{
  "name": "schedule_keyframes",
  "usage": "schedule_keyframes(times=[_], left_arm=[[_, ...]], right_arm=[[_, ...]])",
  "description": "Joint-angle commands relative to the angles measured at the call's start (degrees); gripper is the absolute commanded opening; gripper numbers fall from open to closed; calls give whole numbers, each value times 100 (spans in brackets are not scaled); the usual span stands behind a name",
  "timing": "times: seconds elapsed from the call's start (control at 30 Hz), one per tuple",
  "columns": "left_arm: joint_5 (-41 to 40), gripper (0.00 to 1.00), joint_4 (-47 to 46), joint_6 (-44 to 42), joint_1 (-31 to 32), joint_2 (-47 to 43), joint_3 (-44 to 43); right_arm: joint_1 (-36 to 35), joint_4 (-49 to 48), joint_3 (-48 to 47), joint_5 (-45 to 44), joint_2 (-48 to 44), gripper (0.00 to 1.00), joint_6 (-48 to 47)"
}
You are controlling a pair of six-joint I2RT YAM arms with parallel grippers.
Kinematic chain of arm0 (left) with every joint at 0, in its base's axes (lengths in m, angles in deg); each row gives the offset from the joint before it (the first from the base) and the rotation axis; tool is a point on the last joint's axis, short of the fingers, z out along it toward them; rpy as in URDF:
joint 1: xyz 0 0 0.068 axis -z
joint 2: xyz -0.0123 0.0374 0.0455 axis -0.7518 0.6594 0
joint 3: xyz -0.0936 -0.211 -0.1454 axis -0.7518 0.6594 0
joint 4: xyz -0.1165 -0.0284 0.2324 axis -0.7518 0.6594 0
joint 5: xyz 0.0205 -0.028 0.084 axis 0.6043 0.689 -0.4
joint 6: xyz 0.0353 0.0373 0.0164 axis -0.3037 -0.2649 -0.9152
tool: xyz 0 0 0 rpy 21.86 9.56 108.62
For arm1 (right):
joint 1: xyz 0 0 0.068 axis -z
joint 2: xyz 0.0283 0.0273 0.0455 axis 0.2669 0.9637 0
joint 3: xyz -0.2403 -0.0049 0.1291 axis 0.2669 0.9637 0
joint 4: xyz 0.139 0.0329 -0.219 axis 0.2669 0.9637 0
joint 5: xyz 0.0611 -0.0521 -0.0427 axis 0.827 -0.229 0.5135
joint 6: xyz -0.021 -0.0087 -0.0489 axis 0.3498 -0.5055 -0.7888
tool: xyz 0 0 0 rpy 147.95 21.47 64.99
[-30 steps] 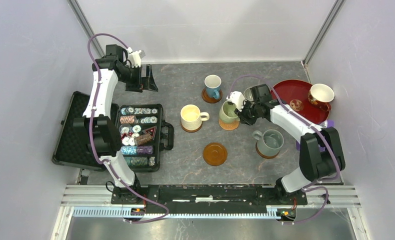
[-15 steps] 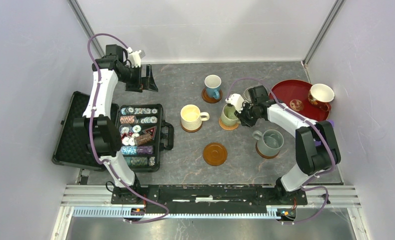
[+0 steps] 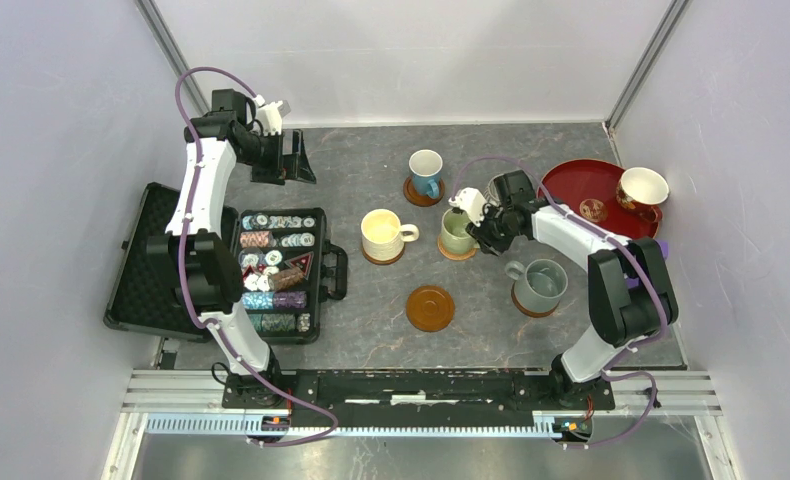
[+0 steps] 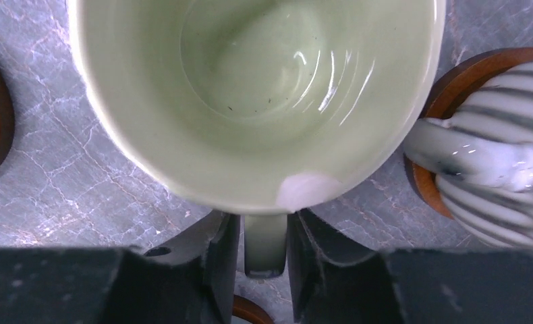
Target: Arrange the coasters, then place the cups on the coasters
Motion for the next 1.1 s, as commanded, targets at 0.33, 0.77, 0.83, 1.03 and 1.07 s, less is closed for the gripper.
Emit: schedule_keyframes(times=[0.33,0.77,0.83,1.03,1.07], left_arm=[[-75,100,-122,-264,16,-217,-28],[-51,100,-122,-277,21,-201,-168],[-23,100,-118,-245,13,-175,-177],[6,100,-128,-127,14,-117,-186],[2,100,-168,-84,12,-124,-173]], right_arm=[[-37,805,-819,620,-432,79,-528],[1815,-35,-2100,927,-595,98,1716],[2237,-35,-2446,579,-367,98,1939],[3158,141,-3242,-691,337,98,2785],[3271,171,-3346,-924,431,98,2936]])
